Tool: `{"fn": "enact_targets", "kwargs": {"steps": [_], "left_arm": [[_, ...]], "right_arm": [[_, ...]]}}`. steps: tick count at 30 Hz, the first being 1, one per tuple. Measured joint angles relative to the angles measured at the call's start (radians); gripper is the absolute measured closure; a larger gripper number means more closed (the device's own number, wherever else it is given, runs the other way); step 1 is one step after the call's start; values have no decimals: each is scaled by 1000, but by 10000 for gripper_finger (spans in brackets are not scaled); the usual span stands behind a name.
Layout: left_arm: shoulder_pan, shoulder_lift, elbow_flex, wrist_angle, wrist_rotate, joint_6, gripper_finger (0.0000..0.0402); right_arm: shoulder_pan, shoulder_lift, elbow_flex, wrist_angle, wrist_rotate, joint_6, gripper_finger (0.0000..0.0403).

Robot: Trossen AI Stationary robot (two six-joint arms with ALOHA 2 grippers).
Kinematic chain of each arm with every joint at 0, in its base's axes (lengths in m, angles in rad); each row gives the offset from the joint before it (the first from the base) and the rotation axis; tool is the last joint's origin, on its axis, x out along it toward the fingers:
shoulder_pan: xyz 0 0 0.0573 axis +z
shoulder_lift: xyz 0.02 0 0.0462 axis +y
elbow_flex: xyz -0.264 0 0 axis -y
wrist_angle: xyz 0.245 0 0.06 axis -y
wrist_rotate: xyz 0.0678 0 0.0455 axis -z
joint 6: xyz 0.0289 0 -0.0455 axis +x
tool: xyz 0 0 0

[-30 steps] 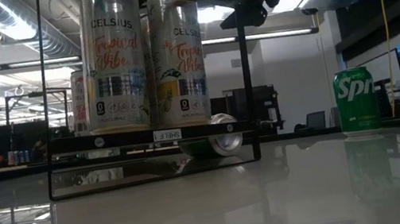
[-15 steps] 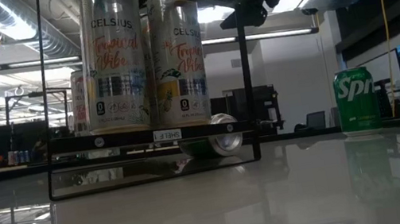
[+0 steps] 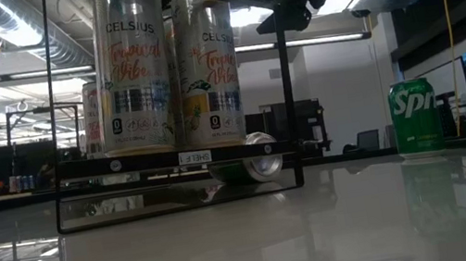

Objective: Place canned beverage on shelf
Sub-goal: Put the white blue soda can on the shelf

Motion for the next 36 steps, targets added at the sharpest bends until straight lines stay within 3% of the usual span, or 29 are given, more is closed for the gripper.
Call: {"fn": "enact_targets", "kwargs": {"steps": [16,27,36], "left_arm": [[0,0,0,0,-3,0,181],[0,1,-1,-1,-9,0,119],[0,1,-1,-1,-6,0,112]], "right_arm": [[0,0,0,0,0,0,23],[0,0,0,0,0,0,23],[0,0,0,0,0,0,23]]}}
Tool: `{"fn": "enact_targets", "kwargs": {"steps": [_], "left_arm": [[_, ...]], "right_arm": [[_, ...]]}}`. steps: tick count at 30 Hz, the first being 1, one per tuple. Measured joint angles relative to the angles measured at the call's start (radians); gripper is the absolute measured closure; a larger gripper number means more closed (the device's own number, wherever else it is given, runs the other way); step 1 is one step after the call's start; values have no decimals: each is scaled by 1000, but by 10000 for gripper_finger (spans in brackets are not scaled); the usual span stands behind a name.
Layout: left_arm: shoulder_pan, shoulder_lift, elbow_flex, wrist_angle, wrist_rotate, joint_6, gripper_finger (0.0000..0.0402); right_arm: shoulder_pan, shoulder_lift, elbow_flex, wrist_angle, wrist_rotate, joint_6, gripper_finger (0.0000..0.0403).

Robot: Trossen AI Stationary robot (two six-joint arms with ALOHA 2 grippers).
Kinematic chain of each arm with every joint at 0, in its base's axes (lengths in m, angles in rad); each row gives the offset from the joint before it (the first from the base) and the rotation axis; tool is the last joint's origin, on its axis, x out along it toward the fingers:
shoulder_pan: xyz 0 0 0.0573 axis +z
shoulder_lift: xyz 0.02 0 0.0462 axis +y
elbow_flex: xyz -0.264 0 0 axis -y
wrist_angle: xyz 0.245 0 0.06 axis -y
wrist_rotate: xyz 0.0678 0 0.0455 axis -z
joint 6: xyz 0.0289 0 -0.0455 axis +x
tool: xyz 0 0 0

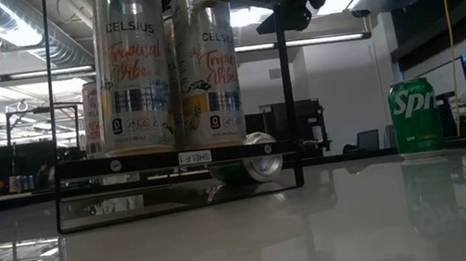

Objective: Place canned beverage on shelf
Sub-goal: Put the white blue soda can on the shelf, then put the white blue soda can on the shelf aligned with the other white blue soda can

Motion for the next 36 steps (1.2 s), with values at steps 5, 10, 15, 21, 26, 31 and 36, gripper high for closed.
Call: {"fn": "enact_targets", "kwargs": {"steps": [5,10,15,21,26,31,36], "left_arm": [[0,0,17,-18,3,0,112],[0,0,64,-28,26,-3,112],[-2,0,108,-29,27,-3,111],[-10,0,164,-29,26,-24,111],[-53,0,182,-18,68,-71,111],[-106,0,182,-18,71,-106,111],[-160,0,182,-31,76,-153,111]], "right_arm": [[0,0,0,0,0,0,23],[0,0,0,0,0,0,23],[0,0,0,0,0,0,23],[0,0,0,0,0,0,23],[0,0,0,0,0,0,23],[0,0,0,0,0,0,23],[0,0,0,0,0,0,23]]}}
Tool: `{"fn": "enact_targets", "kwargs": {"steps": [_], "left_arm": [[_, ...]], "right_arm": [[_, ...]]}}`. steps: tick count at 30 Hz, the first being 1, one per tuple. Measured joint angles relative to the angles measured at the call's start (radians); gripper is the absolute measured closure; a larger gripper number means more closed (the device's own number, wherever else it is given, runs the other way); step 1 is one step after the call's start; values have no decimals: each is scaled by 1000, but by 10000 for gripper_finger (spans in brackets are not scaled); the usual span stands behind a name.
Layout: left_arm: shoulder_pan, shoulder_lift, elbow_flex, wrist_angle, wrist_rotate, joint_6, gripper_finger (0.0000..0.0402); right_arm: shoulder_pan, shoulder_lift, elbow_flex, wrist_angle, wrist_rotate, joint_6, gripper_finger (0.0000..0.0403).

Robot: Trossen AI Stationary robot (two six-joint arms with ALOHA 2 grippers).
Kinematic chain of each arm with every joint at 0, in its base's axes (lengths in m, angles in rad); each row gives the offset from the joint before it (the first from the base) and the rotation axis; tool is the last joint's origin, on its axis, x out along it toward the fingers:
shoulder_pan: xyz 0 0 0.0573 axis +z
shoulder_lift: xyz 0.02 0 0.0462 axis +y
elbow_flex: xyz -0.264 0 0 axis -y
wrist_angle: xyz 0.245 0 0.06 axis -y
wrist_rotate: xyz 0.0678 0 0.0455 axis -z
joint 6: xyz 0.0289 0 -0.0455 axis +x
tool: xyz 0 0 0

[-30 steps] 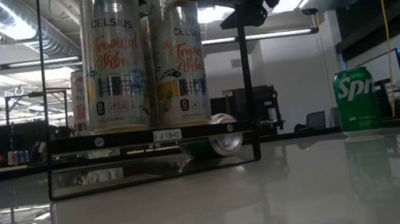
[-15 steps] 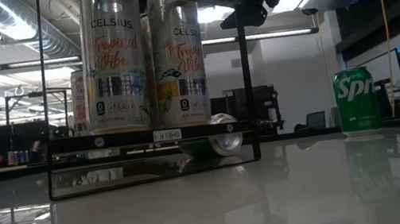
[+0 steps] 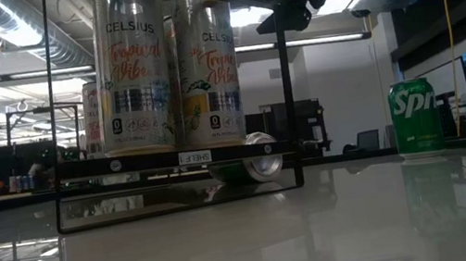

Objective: Place canned beverage on shelf
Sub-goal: Put the white blue soda can on the shelf aligned with the other white blue soda can

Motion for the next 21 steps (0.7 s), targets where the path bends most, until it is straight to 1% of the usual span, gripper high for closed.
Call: {"fn": "enact_targets", "kwargs": {"steps": [3,6,12,15,21], "left_arm": [[-32,0,0,-12,37,-43,111],[-67,0,0,-51,92,-129,111],[-160,0,-1,-167,197,-287,111],[-223,-5,-1,-209,202,-344,111],[-333,-37,-2,-220,158,-452,111]], "right_arm": [[0,0,0,0,0,0,23],[0,0,0,0,0,0,23],[0,0,0,0,0,0,23],[0,0,0,0,0,0,23],[0,0,0,0,0,0,23]]}}
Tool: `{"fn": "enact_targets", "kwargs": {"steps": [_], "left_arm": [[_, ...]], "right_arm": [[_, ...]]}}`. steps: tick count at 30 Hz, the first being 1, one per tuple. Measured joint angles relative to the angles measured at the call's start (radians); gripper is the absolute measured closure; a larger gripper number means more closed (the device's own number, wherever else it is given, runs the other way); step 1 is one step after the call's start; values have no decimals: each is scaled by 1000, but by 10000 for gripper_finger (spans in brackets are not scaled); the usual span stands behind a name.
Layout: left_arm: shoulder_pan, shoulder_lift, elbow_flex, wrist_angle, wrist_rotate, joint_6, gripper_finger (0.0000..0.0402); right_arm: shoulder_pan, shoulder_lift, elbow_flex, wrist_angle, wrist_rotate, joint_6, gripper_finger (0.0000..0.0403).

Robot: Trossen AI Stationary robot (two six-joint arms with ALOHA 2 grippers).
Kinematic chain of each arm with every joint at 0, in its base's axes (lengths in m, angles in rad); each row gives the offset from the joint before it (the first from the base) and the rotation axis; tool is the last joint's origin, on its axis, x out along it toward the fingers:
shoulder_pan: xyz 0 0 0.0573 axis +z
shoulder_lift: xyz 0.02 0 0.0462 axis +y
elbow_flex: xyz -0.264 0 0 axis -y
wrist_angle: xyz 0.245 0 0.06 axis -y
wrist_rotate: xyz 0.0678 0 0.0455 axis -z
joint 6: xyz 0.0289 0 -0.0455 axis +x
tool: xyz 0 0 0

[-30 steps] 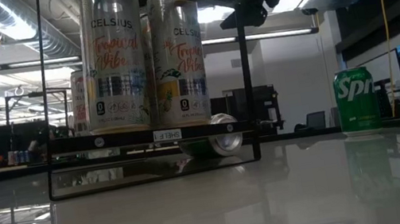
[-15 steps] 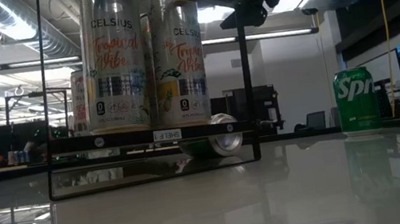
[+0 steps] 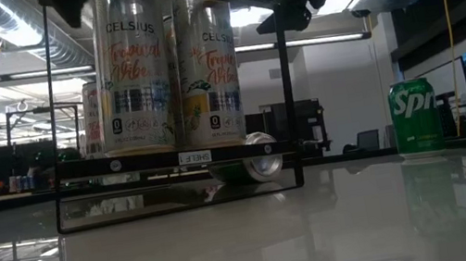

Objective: Place canned beverage on shelf
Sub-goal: Put the white blue soda can on the shelf aligned with the other white blue soda can

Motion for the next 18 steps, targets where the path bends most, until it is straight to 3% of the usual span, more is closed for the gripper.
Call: {"fn": "enact_targets", "kwargs": {"steps": [13,18], "left_arm": [[-325,-16,0,32,-106,-187,111],[-465,-15,0,95,-215,-265,111]], "right_arm": [[0,0,0,-27,0,0,23],[0,0,0,-54,0,0,23]]}}
